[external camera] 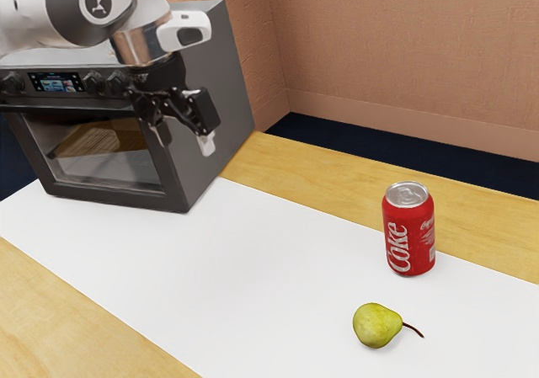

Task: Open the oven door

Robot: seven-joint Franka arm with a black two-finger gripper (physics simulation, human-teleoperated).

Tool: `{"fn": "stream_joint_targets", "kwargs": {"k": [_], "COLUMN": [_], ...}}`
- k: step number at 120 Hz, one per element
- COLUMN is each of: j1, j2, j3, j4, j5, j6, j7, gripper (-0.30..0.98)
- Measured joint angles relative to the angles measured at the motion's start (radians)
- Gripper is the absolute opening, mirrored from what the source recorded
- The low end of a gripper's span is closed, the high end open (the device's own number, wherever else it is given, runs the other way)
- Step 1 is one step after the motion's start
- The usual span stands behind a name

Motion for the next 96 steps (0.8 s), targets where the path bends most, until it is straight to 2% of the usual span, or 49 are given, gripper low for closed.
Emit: {"fn": "stream_joint_targets", "kwargs": {"k": [24,34,42,47,53,60,69,80,96], "j1": [-0.004,-0.041,-0.028,0.019,0.029,0.042,0.053,0.088,0.114], "j2": [-0.009,-0.212,-0.244,-0.254,-0.261,-0.251,-0.201,-0.138,-0.128], "j3": [-0.002,-0.003,0.080,0.124,0.207,0.296,0.399,0.432,0.421], "j4": [0.017,0.152,0.150,0.108,0.034,-0.007,-0.021,-0.026,-0.104], "j5": [-0.005,0.021,0.087,0.124,0.143,0.121,0.057,0.027,0.091], "j6": [-0.029,-0.056,-0.098,-0.086,-0.043,0.014,0.083,0.155,0.280], "j7": [0.035,0.132,0.250,0.335,0.442,0.563,0.701,0.847,1.029], "gripper": [0.69,0.69,0.68,0.68,0.68,0.69,0.69,0.69,0.68]}}
